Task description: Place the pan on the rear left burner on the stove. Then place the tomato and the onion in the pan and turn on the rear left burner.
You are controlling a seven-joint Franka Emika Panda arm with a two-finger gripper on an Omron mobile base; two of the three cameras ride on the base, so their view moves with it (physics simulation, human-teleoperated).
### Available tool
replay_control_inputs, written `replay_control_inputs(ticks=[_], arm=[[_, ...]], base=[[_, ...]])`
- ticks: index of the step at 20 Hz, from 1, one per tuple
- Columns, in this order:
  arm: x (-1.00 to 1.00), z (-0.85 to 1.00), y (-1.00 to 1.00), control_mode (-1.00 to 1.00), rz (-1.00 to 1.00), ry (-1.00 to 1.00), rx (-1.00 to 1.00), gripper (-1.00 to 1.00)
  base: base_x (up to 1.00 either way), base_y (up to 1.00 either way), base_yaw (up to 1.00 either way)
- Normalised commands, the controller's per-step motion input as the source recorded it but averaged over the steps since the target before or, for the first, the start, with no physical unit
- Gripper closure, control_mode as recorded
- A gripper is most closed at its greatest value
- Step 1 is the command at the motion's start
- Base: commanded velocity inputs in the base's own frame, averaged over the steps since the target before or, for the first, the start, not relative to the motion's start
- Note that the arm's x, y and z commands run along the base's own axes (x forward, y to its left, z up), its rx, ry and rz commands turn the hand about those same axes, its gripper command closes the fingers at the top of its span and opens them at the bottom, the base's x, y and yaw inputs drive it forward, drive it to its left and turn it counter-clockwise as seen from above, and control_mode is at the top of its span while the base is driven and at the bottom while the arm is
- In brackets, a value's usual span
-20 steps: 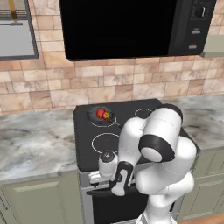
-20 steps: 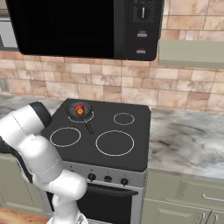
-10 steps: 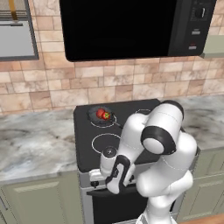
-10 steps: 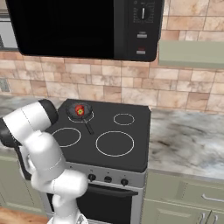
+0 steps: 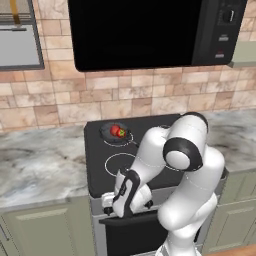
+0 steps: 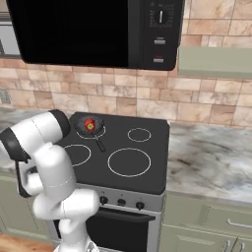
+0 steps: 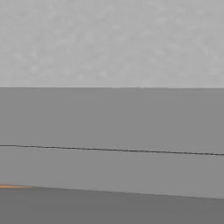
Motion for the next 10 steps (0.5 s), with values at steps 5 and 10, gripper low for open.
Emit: replay_control_inputs(ticks=[5, 10], arm=[[-0.34, -0.68, 0.5, -1.0, 0.1, -0.03, 0.03, 1.0], [-0.34, -0.8, 0.42, -1.0, 0.08, -0.02, 0.02, 1.0]], base=[[0.0, 0.0, 0.0], [0.0, 0.0, 0.0]])
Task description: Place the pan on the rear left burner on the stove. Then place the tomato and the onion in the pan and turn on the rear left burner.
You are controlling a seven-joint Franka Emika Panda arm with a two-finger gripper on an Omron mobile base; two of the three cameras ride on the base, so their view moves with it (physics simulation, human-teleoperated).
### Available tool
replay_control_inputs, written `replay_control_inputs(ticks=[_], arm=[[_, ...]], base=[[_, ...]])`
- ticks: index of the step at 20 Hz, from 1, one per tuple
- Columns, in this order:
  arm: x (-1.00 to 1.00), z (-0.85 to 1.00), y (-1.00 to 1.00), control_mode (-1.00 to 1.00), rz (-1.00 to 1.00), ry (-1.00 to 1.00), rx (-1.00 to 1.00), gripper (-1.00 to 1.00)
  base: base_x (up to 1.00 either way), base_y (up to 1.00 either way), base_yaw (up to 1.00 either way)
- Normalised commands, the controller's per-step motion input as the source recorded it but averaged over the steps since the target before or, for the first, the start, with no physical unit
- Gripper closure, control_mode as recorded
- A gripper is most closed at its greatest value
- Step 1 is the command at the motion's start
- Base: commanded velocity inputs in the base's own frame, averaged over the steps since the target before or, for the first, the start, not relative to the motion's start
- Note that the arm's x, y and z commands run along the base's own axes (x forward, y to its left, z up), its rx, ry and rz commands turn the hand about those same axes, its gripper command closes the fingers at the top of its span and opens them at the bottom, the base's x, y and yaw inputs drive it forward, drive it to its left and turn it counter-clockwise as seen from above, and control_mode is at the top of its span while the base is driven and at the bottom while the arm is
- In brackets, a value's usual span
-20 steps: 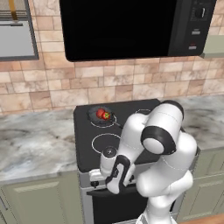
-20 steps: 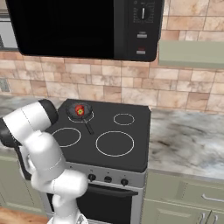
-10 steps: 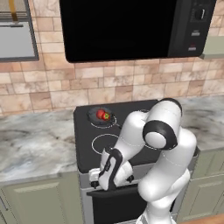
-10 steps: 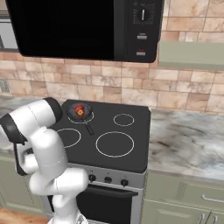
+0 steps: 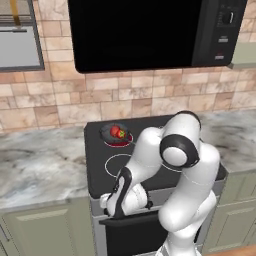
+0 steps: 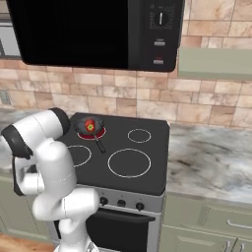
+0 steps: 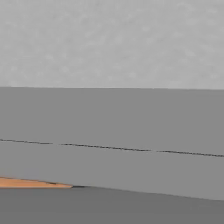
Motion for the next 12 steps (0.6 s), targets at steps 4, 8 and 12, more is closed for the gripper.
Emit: replay_control_inputs(ticks=[4, 8, 12], arm=[[-0.36, -0.89, 0.37, -1.0, 0.07, -0.05, 0.0, 1.0], [-0.39, -0.23, 0.16, -1.0, 0.04, -0.19, 0.0, 1.0], [-0.59, 0.11, 0.0, -1.0, 0.01, -0.31, -0.04, 1.0]], base=[[0.0, 0.0, 0.0], [0.0, 0.0, 0.0], [0.0, 0.0, 0.0]])
